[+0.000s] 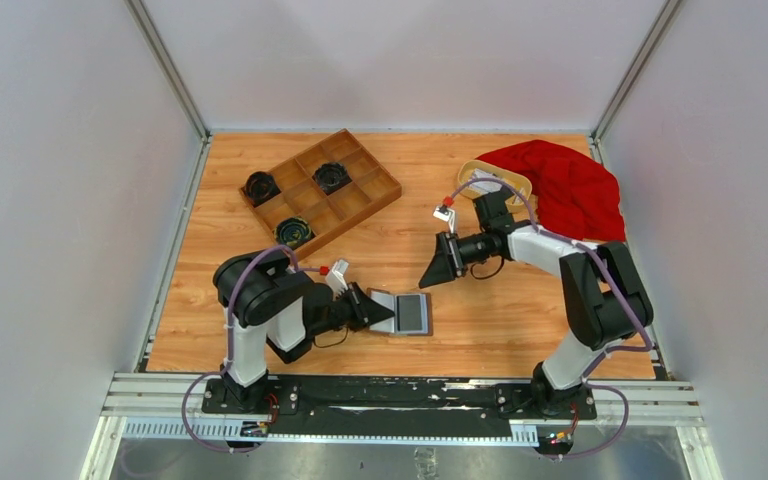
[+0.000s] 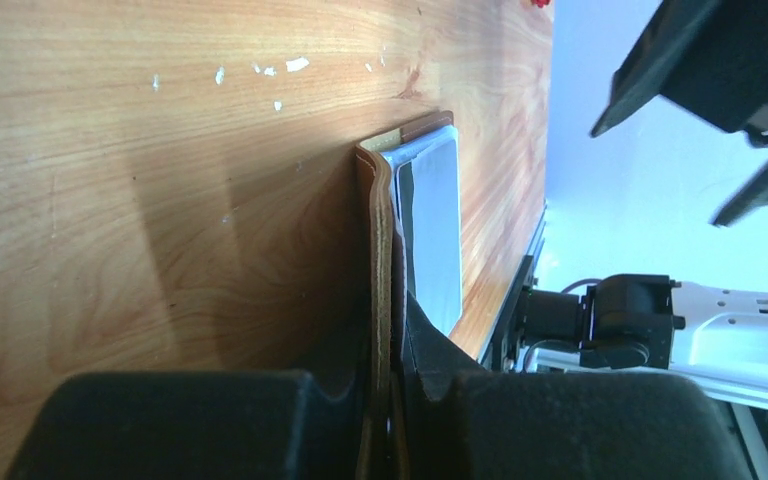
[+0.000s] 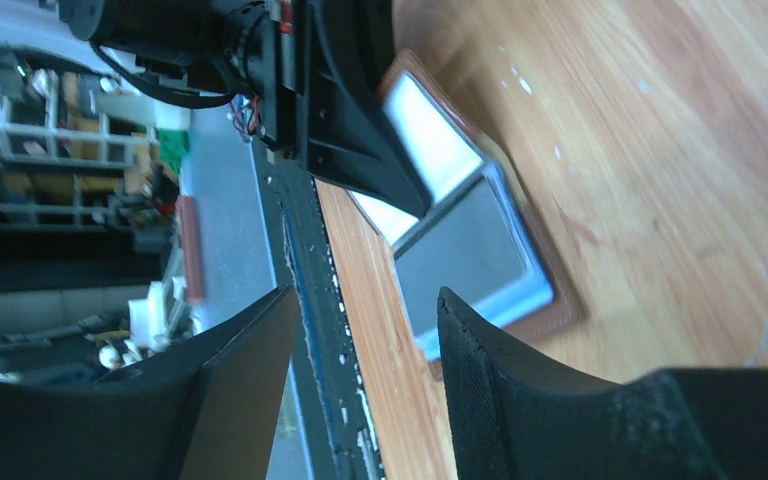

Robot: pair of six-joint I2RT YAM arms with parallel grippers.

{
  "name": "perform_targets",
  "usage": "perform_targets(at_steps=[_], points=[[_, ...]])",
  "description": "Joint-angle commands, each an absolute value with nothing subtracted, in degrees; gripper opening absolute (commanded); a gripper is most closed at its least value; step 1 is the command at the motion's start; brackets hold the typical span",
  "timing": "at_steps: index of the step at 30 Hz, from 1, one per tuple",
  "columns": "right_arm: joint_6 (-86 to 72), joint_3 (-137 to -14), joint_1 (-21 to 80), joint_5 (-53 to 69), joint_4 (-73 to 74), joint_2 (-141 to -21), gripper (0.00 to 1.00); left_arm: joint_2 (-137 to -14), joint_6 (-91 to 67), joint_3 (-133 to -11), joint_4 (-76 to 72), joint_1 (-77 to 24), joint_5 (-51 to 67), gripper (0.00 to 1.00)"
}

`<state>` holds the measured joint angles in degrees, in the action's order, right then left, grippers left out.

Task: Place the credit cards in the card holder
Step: Open the card holder at the center of the board.

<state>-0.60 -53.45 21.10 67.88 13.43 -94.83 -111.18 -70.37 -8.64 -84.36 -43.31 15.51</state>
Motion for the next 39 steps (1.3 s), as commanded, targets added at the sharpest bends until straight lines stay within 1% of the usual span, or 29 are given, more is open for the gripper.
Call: perform_targets(at_steps=[1,7,13,23,39], points=[[-12.61,-47.50,17.37,69.36,6.20,-91.82,0.58,-109.71,-70.43,-8.71,-85.88,-43.42,13.04,0.00],[-16.03,-44.03,17.38,68.42,4.33,-91.36,0.60,-111.78,-71.32,-10.10,-86.97,-43.42,13.15,0.00],[-15.24,-44.81,18.67,67.11,6.25,-96.16,0.59,-111.93,-71.37,-10.59,-86.85,-43.42,12.97,0.00],[-12.64,-46.60,20.28,63.65,9.63,-99.75,0.59,-112.36,-71.19,-11.10,-86.59,-43.42,13.28,0.00],[-13.57,-48.03,21.86,65.01,9.89,-103.65,0.59,-113.14,-71.44,-11.82,-86.64,-43.50,14.14,0.00]])
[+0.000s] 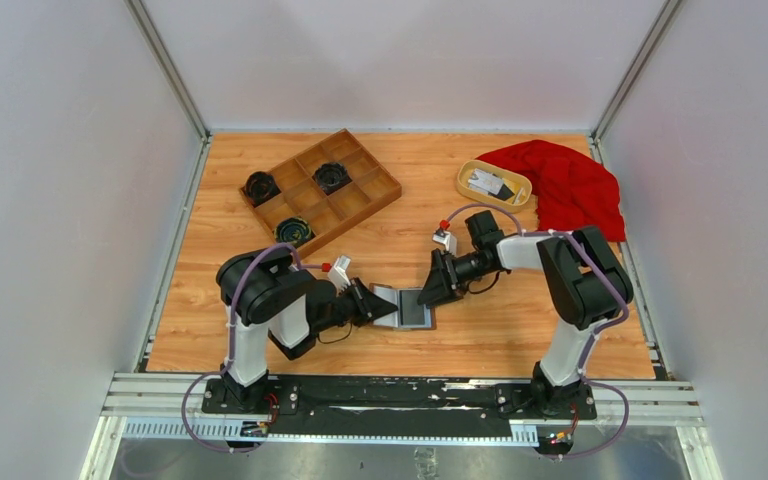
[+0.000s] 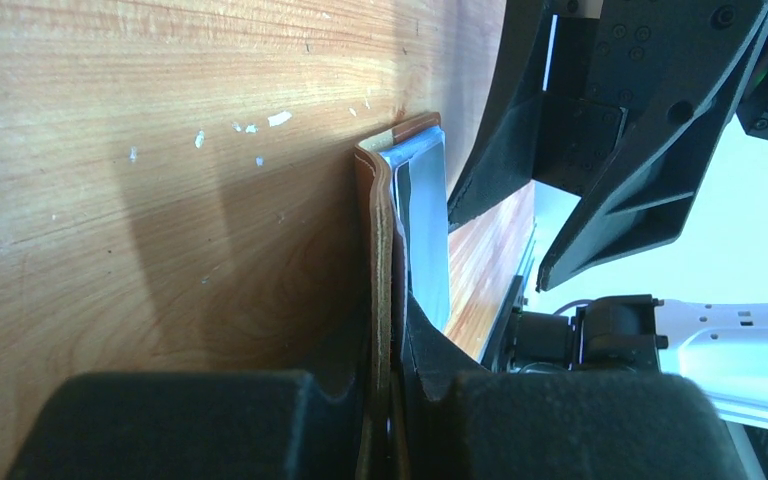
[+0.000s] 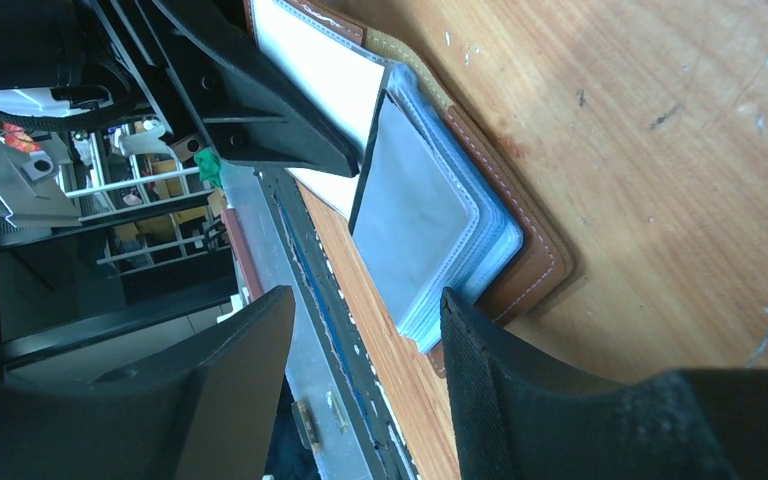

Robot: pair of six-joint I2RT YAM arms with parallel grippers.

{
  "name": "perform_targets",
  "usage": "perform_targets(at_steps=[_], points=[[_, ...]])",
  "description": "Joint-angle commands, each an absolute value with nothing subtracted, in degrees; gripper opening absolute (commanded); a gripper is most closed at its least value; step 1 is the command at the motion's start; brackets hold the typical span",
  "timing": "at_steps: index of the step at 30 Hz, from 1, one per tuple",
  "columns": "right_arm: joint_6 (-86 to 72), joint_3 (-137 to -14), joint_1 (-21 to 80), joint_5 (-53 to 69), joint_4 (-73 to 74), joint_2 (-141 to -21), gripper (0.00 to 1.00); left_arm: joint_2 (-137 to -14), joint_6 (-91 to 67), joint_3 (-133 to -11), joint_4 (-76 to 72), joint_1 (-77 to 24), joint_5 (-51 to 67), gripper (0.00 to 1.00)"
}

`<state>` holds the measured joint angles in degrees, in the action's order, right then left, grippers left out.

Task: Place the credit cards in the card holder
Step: Open the card holder at the center of the board.

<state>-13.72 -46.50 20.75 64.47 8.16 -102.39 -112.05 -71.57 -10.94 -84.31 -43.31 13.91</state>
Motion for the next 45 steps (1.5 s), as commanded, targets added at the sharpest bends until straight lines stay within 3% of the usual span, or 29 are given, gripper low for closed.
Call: perform_targets(at_steps=[1,25,37,45], points=[[-13.57,-48.07,21.96,64.86,9.93,-103.89,0.59,-113.27,-71.45,-11.93,-86.58,-43.51,14.20,0.00],[-15.43,-51.83,26.07,75.95,8.61,-102.84,0.60,-115.03,-71.60,-12.85,-86.63,-43.86,14.75,0.00],[-15.51,-55.79,29.95,75.15,7.59,-107.78,0.60,-110.22,-70.14,-10.61,-82.73,-43.86,13.11,0.28],[-15.88,-56.29,29.92,75.53,7.07,-110.81,0.60,-106.62,-69.14,-8.82,-80.41,-42.90,12.40,0.37]])
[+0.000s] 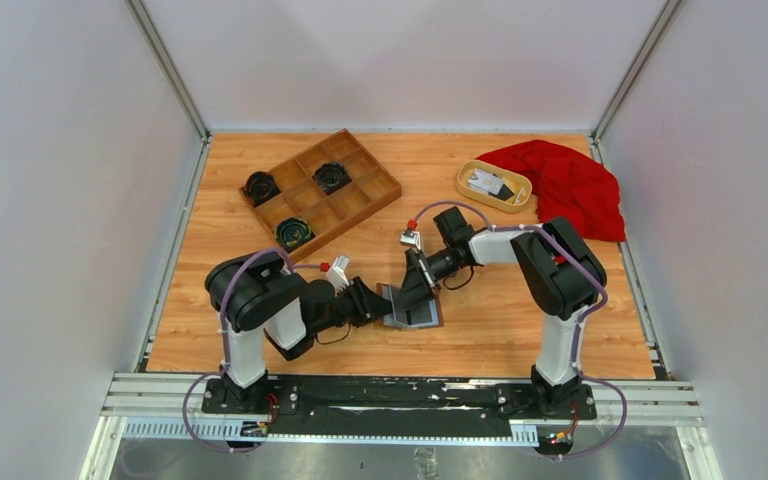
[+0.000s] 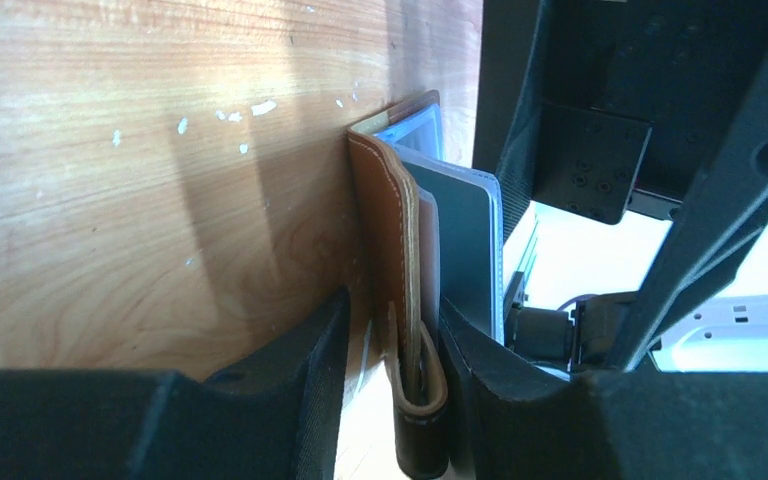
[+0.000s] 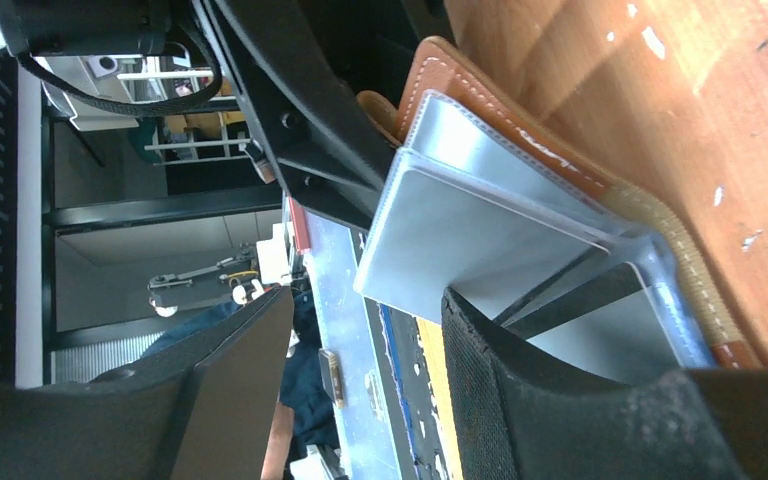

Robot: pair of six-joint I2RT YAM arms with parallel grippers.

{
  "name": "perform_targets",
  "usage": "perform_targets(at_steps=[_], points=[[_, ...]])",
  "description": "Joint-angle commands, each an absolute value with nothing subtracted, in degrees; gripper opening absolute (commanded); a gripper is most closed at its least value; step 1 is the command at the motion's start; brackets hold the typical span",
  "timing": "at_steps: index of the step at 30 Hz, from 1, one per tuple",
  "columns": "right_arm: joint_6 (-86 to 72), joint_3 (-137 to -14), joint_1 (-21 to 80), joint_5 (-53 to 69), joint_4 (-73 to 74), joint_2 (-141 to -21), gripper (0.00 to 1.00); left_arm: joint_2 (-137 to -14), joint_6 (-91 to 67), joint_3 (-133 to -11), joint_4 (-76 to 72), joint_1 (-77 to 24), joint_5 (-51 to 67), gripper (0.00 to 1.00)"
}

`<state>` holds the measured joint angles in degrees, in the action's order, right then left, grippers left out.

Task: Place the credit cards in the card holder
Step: Open the card holder at the center of the board.

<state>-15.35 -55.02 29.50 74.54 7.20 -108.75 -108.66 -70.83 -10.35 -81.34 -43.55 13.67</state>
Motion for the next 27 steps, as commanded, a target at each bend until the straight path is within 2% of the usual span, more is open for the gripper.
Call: perform_targets(at_steps=[1,11,16,21,24,27], points=[[-15.95,-56.40,29.91,75.58,6.94,-111.02,0.60,-106.14,-69.07,-8.34,-80.15,-42.71,12.24,0.37],[-16.41,-56.60,30.05,74.26,6.36,-111.71,0.60,-96.74,-65.77,-4.04,-72.91,-39.58,11.37,0.41],[-16.07,-56.59,30.00,73.45,6.41,-111.63,0.60,-82.77,-59.90,-3.52,-54.31,-38.24,8.85,0.43],[-15.68,-56.88,30.06,73.54,6.72,-111.62,0.60,-59.63,-51.88,-6.46,-30.58,-38.23,4.84,0.50],[-15.15,-57.42,30.20,74.35,7.35,-111.20,0.60,-52.84,-50.38,-7.78,-25.70,-38.28,5.11,0.51],[-13.96,-57.80,30.18,74.28,8.37,-109.39,0.60,-52.81,-50.89,-9.35,-25.43,-38.24,8.48,0.47]])
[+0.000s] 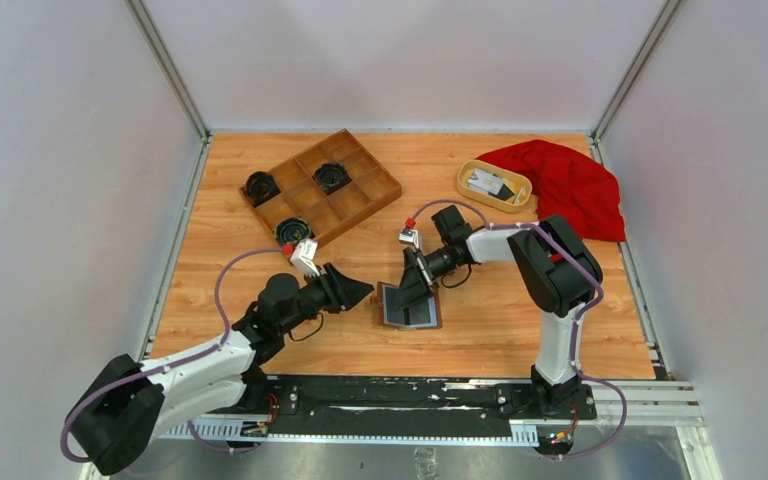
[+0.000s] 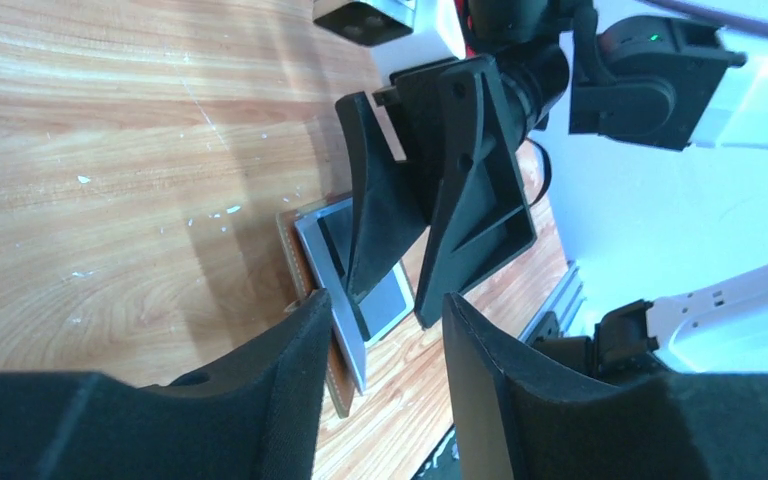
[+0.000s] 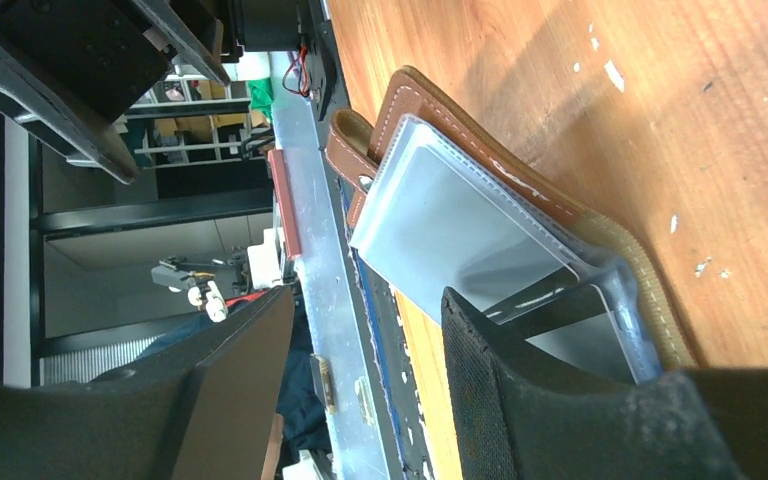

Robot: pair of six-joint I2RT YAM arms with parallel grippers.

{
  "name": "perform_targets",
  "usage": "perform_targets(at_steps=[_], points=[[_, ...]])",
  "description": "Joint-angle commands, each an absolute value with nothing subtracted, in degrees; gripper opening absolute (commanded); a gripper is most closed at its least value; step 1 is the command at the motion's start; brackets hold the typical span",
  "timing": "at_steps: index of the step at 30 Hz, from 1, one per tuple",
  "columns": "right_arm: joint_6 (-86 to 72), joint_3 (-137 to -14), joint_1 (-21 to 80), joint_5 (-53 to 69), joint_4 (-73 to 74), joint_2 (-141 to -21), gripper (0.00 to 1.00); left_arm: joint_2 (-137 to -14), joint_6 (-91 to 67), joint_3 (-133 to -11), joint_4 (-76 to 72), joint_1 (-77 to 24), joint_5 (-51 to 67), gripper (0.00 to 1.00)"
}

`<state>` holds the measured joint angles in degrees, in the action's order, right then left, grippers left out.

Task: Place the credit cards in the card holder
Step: Open the card holder at the center of the board.

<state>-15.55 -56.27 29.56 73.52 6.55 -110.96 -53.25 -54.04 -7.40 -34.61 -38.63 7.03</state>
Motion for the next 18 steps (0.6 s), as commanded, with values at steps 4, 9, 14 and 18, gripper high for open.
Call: perform_targets(at_steps=[4,9,14,18], points=[[-11.67,-58.32,30.12,73.73,10.37,-108.11,0.60,-56.55,-50.80,-12.80,-25.49,-38.31,12.89,0.38],[-9.57,-58.92,29.95,73.24,12.53,-108.13,0.60,-57.38,-51.02,-15.45,-25.49,-39.44,13.52,0.33],[-6.53,-59.96,29.51,72.27,15.98,-107.89,0.58,-60.53,-50.53,-18.08,-25.49,-41.99,13.24,0.33],[-0.53,-61.30,28.34,69.69,22.25,-105.91,0.57,-64.38,-49.89,-20.34,-25.49,-43.66,12.98,0.33]])
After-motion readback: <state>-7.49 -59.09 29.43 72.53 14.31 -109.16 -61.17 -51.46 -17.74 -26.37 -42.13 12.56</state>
